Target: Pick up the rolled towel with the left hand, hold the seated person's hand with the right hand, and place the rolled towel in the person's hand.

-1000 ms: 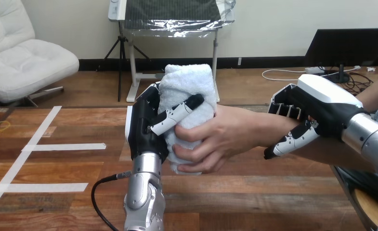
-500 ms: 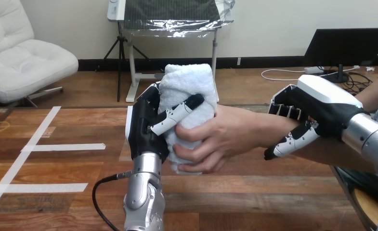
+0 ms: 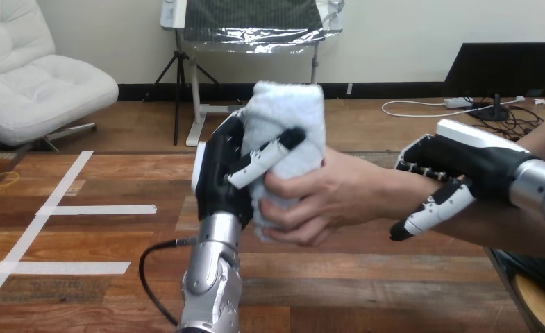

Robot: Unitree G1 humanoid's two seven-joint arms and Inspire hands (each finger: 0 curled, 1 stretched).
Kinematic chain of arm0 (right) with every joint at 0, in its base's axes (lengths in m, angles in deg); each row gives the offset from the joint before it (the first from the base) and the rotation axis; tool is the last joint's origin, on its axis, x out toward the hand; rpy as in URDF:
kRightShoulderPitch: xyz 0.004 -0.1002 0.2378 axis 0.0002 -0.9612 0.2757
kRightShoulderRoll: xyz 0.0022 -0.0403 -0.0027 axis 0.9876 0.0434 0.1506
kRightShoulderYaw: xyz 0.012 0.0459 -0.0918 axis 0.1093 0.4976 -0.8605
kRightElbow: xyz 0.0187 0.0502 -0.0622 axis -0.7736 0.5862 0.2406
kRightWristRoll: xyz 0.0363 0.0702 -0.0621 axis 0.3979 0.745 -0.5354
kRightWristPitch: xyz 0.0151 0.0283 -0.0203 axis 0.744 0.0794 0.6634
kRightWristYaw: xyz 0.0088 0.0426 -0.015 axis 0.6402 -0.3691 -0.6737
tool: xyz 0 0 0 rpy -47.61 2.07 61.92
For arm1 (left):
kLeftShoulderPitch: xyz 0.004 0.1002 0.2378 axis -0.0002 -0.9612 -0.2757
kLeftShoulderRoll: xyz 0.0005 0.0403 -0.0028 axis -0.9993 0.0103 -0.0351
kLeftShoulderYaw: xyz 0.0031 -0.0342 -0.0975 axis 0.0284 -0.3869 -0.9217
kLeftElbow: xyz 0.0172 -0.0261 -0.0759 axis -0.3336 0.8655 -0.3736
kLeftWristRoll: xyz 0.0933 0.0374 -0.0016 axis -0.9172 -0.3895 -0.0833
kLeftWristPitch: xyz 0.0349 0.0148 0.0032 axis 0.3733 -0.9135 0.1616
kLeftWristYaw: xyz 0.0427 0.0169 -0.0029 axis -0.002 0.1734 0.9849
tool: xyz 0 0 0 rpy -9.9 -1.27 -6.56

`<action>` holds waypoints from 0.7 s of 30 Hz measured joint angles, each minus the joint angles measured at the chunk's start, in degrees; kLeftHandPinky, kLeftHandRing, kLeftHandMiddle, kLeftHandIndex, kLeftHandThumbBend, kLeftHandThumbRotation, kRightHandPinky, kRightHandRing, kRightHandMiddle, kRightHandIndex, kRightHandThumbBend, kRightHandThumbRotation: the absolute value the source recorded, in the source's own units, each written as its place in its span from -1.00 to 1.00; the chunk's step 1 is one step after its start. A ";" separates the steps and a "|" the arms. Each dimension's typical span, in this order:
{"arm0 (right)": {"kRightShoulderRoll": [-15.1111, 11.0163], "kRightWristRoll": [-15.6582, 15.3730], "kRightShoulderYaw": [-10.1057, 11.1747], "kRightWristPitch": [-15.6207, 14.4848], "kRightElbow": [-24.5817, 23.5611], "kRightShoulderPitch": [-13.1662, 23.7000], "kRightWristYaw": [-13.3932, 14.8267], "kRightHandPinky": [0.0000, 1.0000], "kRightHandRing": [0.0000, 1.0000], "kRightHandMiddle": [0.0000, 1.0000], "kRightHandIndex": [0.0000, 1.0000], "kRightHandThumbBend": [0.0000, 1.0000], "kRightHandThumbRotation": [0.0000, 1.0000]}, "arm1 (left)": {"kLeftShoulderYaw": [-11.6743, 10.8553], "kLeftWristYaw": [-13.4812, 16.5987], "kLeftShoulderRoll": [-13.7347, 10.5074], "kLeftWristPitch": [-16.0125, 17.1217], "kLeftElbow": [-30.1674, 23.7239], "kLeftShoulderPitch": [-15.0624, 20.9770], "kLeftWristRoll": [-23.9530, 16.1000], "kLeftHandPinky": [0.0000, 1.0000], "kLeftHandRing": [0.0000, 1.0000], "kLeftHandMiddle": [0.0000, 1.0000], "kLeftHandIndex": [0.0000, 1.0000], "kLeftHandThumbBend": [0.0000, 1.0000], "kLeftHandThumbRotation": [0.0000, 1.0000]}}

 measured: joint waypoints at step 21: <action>-2.46 11.14 7.06 2.59 -4.44 -4.37 -5.00 0.61 0.82 0.85 0.83 1.00 -0.23 | 1.85 -0.35 -0.02 0.80 -9.52 -2.23 -5.54 1.00 0.85 0.73 0.60 0.28 0.90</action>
